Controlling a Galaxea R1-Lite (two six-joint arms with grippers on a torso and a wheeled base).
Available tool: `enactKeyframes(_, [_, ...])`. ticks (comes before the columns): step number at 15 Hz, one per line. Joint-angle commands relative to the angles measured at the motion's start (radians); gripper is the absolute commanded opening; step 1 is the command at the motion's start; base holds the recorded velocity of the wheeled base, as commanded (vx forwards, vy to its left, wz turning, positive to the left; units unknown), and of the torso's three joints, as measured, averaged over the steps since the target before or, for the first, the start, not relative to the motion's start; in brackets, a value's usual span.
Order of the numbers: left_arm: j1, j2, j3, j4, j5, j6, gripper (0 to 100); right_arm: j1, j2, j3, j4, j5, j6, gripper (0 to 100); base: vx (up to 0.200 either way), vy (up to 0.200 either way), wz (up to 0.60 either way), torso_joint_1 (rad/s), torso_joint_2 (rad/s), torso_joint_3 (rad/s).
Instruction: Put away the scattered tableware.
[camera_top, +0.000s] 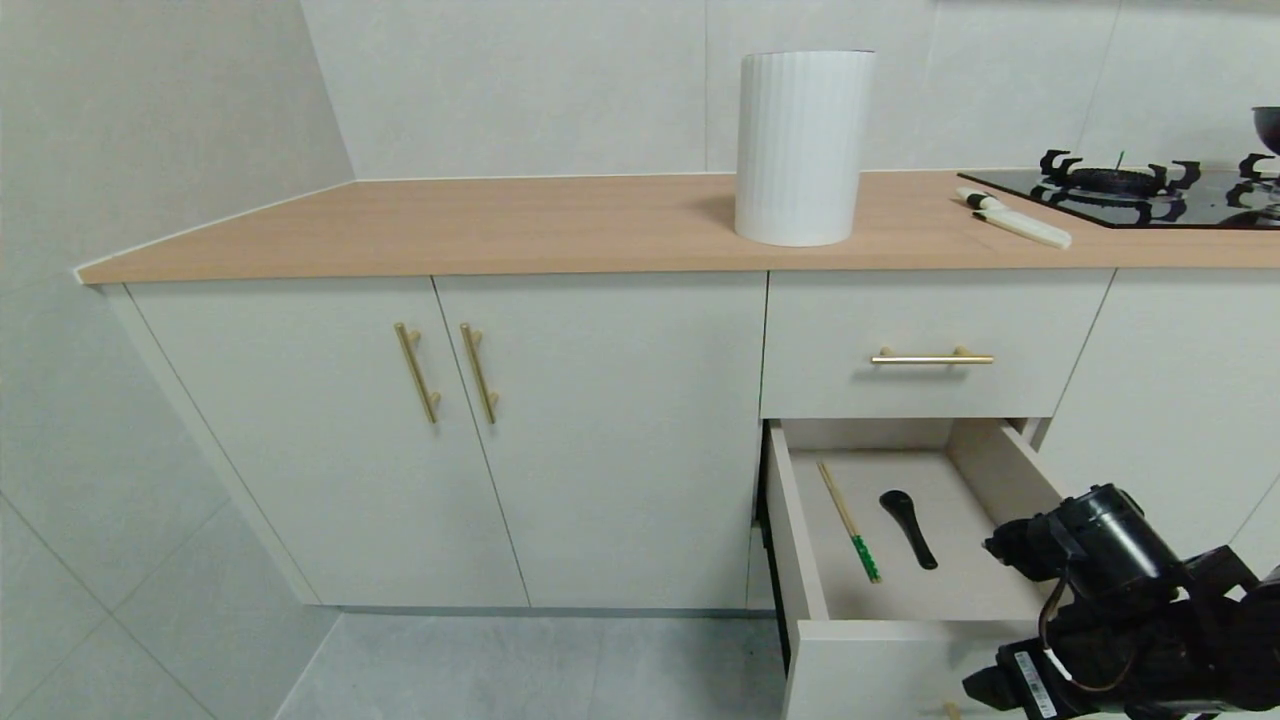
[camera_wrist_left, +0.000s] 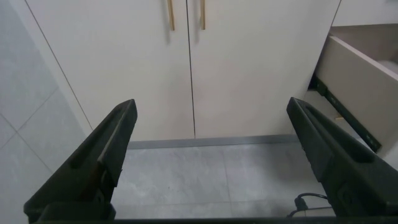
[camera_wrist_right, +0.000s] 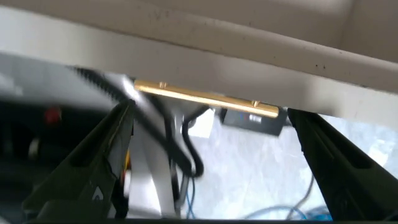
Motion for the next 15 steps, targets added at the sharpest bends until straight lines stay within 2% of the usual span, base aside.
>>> enactKeyframes(1, [0.0, 0.0, 0.0, 0.0, 0.0, 0.0, 100, -0.009, 0.064, 0.0, -0.027, -0.001, 0.015, 100, 0.0, 0.0, 0.0, 0.0, 0.0, 0.0])
enactKeyframes(9, [0.0, 0.0, 0.0, 0.0, 0.0, 0.0, 100, -0.014, 0.233, -0.002, -0.317, -0.061, 0.044, 100, 0.0, 0.0, 0.0, 0.0, 0.0, 0.0])
enactKeyframes(15, [0.0, 0.0, 0.0, 0.0, 0.0, 0.0, 100, -0.057, 0.334, -0.062, -0.431, -0.078, 0.044, 100, 0.0, 0.0, 0.0, 0.0, 0.0, 0.0])
